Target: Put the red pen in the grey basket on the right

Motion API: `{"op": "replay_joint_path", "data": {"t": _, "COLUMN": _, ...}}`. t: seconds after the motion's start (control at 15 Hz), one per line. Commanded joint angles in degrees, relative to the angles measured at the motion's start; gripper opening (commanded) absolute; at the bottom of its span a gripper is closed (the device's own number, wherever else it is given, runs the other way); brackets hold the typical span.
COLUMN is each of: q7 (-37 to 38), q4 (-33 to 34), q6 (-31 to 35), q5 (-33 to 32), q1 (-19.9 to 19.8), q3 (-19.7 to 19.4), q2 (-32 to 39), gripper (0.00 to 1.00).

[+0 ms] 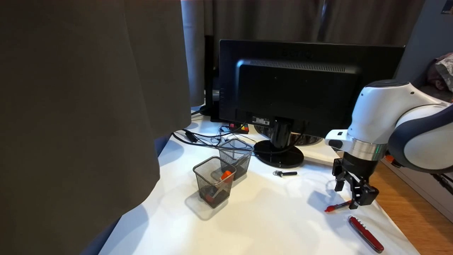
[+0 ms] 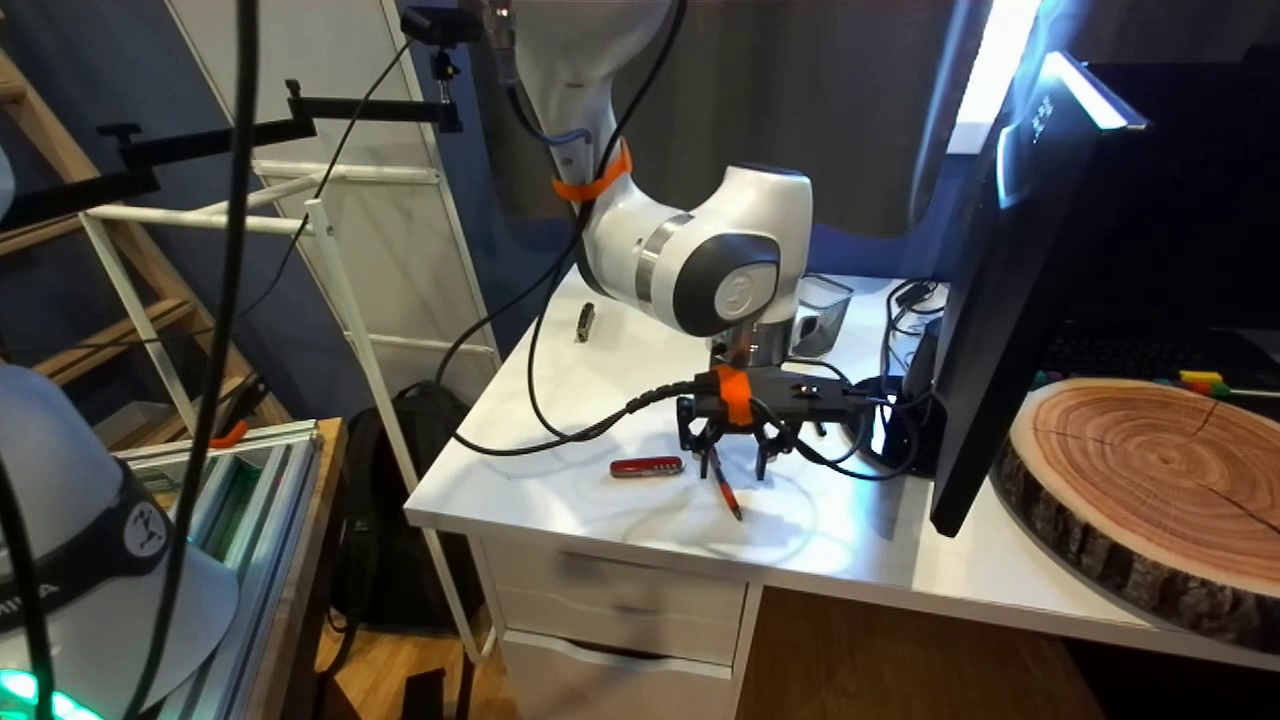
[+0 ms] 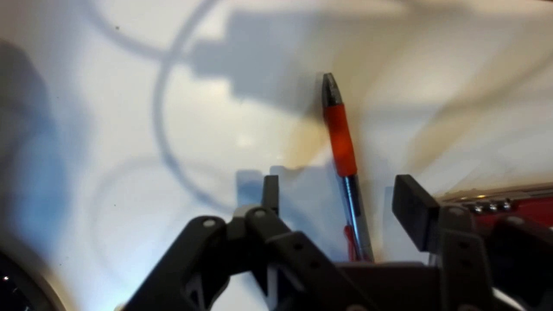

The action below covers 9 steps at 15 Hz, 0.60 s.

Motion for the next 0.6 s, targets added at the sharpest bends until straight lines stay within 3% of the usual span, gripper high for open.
{"op": "replay_joint_path", "data": {"t": 0.0, "q7": 0.1, "q4": 3.0, "q6": 0.5, "q5": -1.8, "q1": -0.1, "q3": 0.3, "q2": 3.1, "gripper": 0.50}}
{"op": "replay_joint_path", "data": {"t": 0.07, "q7": 0.2, "q4": 3.4, "q6": 0.4, "q5": -2.0, "q1": 0.1, "q3": 0.3, "q2": 3.4, "gripper": 0.33}}
{"op": "replay_joint_path", "data": {"t": 0.27, "q7": 0.5, "q4": 3.8, "q6": 0.3, "q5": -2.5, "q1": 0.4, "q3": 0.1, "q2": 3.0, "gripper": 0.11}}
{"op": "replay_joint_path", "data": {"t": 0.4, "q7": 0.7, "q4": 4.0, "q6": 0.3, "q5": -2.7, "q1": 0.6, "q3": 0.1, "q2": 3.1, "gripper": 0.01}}
{"op": "replay_joint_path", "data": {"t": 0.53, "q7": 0.9, "q4": 4.1, "q6": 0.3, "q5": -2.6, "q1": 0.8, "q3": 0.2, "q2": 3.1, "gripper": 0.00}}
